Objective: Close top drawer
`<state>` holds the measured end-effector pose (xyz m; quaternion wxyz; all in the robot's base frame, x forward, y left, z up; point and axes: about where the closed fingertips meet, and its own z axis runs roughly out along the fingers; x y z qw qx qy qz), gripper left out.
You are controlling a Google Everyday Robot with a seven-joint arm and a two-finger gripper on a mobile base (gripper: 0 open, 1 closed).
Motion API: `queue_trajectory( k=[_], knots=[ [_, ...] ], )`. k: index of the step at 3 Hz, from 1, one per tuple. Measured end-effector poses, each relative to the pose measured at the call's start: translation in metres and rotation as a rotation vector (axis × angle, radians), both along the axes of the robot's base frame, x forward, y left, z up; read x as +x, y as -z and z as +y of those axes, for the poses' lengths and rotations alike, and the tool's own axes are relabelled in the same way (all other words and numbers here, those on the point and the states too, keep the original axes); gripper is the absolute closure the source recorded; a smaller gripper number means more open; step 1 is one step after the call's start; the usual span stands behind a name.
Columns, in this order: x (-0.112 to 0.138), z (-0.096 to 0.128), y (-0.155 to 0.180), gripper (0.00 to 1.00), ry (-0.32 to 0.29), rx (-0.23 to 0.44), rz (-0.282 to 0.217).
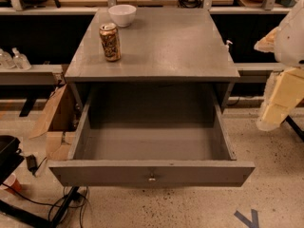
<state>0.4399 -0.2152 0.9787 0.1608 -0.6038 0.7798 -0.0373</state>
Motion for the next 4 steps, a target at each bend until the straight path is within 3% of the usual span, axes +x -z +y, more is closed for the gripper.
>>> queue_trajectory(
  k=[1,2,4],
  knots=[
    [0.004,0.004,-0.006,0.00,-0.003,-0.007,-0.016],
    [-0.012,0.003,0.006,0.18,0.025,0.020,-0.033],
    [-0.064,-0.033,0.106,0.64,0.179,0.058,-0.044]
  ],
)
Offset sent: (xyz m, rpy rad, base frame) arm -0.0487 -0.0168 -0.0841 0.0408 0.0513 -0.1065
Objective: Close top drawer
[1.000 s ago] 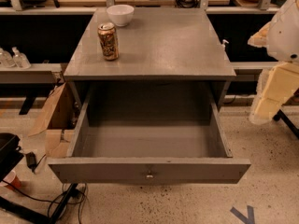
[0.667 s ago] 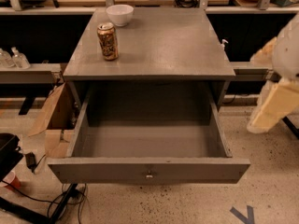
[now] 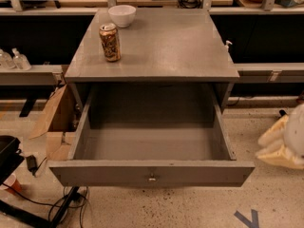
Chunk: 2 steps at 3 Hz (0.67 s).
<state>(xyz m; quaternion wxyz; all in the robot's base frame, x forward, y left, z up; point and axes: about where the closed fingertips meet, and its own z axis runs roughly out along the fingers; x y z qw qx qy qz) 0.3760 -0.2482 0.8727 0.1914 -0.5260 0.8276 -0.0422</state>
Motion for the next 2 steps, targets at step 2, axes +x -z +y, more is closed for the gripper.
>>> queue_trajectory(
  k=[2],
  knots=[
    [-0.0161,-0.0239,0.0765,1.00,0.061,-0.004,0.016]
  ],
)
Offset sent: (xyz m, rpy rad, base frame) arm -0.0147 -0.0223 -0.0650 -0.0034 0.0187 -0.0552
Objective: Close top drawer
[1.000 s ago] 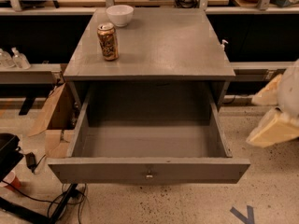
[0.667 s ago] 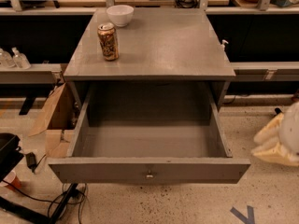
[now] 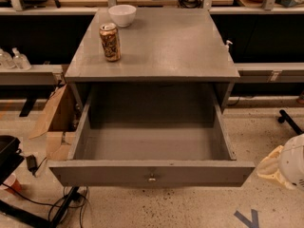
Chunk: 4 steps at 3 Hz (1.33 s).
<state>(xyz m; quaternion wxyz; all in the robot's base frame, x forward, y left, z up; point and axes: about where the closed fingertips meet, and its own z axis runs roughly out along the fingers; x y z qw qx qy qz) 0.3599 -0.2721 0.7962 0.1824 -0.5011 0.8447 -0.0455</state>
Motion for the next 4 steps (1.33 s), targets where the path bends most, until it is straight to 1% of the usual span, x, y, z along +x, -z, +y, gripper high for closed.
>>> queue_trajectory(
  k=[1,2,3,4],
  knots=[
    [-0.001,0.002,0.006,1.00,-0.003,0.008,0.003],
    [-0.010,0.013,0.052,1.00,-0.010,0.077,0.013],
    [-0.019,0.028,0.108,1.00,-0.034,0.177,-0.004],
    [-0.013,0.047,0.152,1.00,-0.093,0.258,-0.055]
  ],
)
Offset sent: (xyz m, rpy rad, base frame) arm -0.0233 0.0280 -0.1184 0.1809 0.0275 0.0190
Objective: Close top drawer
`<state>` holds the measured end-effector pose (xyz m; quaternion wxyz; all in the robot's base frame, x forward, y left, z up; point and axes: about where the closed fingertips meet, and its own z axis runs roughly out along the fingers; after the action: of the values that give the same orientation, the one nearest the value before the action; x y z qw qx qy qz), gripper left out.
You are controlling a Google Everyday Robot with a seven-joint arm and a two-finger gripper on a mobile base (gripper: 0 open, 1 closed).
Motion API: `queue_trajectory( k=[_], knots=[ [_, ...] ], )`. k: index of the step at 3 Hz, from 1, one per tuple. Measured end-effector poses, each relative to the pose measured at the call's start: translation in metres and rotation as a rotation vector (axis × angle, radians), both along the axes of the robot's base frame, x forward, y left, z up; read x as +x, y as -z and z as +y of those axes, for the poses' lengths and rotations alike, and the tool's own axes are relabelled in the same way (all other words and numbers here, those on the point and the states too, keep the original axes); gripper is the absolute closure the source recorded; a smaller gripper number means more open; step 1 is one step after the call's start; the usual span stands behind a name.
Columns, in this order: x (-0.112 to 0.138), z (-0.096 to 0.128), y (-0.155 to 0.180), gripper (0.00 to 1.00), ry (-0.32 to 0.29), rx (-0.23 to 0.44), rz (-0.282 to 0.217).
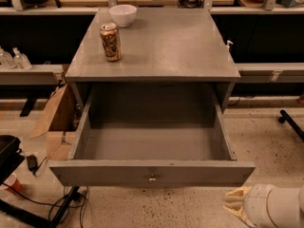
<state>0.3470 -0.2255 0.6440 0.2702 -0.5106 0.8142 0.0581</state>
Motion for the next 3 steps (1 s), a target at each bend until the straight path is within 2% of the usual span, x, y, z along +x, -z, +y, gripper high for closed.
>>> queue_trajectory(
  k=[1,2,3],
  knots=[
    [0.029,0.015,0.040,1.00,-0.069,0.063,-0.045],
    [0.076,0.027,0.058,1.00,-0.126,0.090,-0.078],
    [0.087,0.031,0.057,1.00,-0.139,0.092,-0.091]
  ],
)
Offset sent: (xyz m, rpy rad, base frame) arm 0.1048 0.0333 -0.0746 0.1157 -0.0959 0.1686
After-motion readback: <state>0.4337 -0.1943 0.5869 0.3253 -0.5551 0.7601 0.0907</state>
